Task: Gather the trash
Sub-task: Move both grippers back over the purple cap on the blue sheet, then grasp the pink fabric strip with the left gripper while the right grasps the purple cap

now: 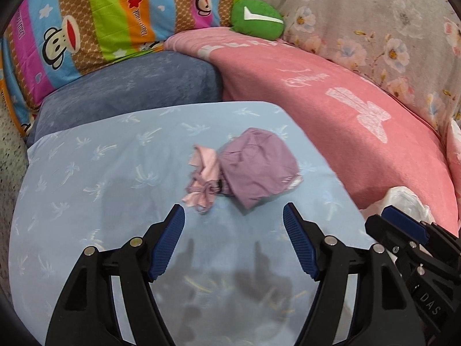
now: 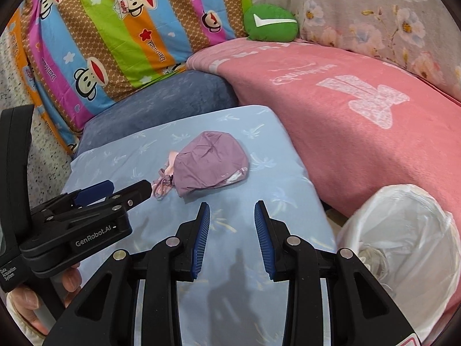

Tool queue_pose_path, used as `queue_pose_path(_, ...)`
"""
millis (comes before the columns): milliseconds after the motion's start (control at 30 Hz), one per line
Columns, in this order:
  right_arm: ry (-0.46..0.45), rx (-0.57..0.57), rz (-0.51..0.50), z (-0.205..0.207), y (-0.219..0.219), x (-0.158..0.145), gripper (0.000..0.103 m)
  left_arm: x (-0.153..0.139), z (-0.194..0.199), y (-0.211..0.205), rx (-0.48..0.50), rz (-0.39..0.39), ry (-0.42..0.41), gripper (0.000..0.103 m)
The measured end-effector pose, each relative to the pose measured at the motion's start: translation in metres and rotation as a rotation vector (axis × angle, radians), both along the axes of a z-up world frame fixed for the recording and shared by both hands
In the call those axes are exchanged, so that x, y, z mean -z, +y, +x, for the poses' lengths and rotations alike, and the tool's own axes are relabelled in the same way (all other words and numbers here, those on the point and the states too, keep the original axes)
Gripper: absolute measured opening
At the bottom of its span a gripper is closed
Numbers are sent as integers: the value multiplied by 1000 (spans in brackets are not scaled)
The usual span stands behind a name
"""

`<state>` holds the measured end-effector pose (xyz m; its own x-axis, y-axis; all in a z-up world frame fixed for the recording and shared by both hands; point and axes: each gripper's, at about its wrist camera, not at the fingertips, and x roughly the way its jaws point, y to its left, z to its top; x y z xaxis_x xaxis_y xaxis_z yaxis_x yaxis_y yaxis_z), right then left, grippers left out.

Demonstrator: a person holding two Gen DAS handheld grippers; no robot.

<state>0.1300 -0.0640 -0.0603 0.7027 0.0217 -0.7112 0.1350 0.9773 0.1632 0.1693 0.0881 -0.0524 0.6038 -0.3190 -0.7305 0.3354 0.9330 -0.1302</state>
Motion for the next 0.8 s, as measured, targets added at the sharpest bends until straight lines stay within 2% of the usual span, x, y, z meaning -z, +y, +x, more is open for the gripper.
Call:
queue_pose_path(67,2,-7,10,15,6,5,38,5,8,9,-18,3,10,75)
queue_pose_path(167,5,-19,26,36,13,12,42,14,20,22,-44,7,29,75)
queue_pose_path(467,51,-37,44,101,32,39,42,35,52,50,-106,8,80,77)
queue_pose_path(733,100,-49,72,132,39,67,42,49,66,59,-120,-5,110,77)
queue_pose_path(800,113,-51,80,135,41,75,37,51,67,60,-119,-8,114,77)
